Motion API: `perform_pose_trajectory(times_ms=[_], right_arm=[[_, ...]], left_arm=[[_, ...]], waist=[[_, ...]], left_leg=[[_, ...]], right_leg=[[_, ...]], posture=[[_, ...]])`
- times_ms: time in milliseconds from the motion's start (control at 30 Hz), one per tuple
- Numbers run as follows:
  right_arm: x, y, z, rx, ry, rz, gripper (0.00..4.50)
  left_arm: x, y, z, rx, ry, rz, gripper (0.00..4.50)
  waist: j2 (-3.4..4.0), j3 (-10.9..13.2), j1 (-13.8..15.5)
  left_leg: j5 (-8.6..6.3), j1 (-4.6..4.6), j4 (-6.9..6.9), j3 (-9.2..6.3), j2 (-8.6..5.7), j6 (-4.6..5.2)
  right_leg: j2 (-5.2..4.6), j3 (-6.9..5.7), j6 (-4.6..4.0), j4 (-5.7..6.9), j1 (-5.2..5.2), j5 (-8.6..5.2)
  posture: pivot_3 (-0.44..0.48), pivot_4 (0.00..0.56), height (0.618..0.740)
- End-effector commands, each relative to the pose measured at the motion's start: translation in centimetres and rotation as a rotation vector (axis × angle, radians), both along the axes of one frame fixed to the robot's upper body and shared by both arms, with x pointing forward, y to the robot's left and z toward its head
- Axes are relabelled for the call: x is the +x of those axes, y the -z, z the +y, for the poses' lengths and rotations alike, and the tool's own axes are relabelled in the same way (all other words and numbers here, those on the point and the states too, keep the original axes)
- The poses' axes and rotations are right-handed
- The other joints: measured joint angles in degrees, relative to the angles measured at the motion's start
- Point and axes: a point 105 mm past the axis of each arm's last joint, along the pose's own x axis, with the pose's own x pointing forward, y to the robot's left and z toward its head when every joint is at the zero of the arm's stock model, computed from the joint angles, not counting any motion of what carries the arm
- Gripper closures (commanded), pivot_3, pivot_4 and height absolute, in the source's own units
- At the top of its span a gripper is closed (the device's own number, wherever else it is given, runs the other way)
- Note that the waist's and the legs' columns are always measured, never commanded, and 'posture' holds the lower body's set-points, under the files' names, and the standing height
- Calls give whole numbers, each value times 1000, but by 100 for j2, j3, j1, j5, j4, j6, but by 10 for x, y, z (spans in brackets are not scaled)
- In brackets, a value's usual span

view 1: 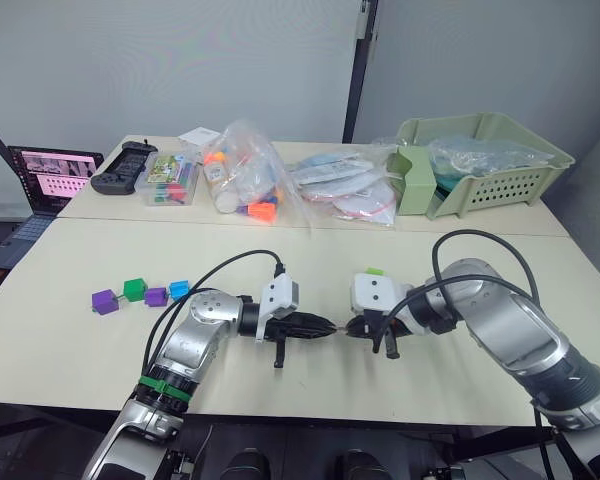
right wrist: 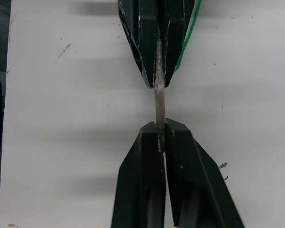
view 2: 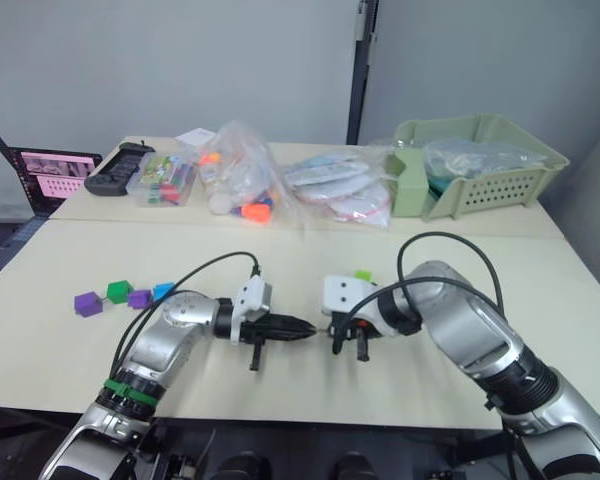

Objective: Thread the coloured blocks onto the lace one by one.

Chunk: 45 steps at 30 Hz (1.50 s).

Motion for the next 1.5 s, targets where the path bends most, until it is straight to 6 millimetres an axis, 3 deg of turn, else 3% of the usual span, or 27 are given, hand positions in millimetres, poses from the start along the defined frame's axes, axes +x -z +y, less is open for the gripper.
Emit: perform_pose_trajectory(times_ms=[33,300,467,667,867,1067,1367,1500], right_arm=[[-2,-12,-1,21,-2,-39,2846],[17,-40,-48,140,228,-132,90],[28,-46,-67,158,339,-208,37],[43,-43,-71,187,368,-206,37],[78,-34,-79,216,473,-180,37],[104,-33,-77,488,708,-170,37],[93,-10,-69,624,981,-309,37],[86,3,-60,706,1080,-288,37]], left_arm=[[0,-11,-3,-28,8,-34,4500],[9,-12,17,-8,-65,-43,4500],[13,-12,24,0,-86,-46,4500],[14,-12,24,-1,-87,-48,4500],[13,-10,29,-2,-113,-56,4500],[10,-7,31,-6,-133,-55,4500],[9,-5,27,0,-113,-54,4500],[9,-6,25,1,-101,-57,4500]], waist=[[0,0,1],[0,0,3],[0,0,-1],[-1,0,-4],[0,0,-15],[0,0,-8],[2,-1,-9],[2,-1,-22]], left_leg=[[0,0,0,0,0,0],[0,1,-2,1,0,0],[0,2,-3,2,1,0],[0,2,-4,4,1,0],[0,6,-6,8,3,0],[0,6,-10,4,2,0],[0,3,-14,0,-1,0],[0,5,-14,2,0,0]], right_leg=[[0,0,0,0,0,0],[0,0,0,-3,1,0],[0,1,0,-3,2,0],[0,1,0,-6,2,0],[1,3,0,-7,3,0],[0,4,-2,-1,2,1],[-3,3,-2,3,-2,1],[-2,4,-2,4,-3,1]], posture=[[0,150,737],[0,150,737],[0,150,737],[0,150,737],[0,150,737],[0,150,737],[0,150,737],[0,150,737]])
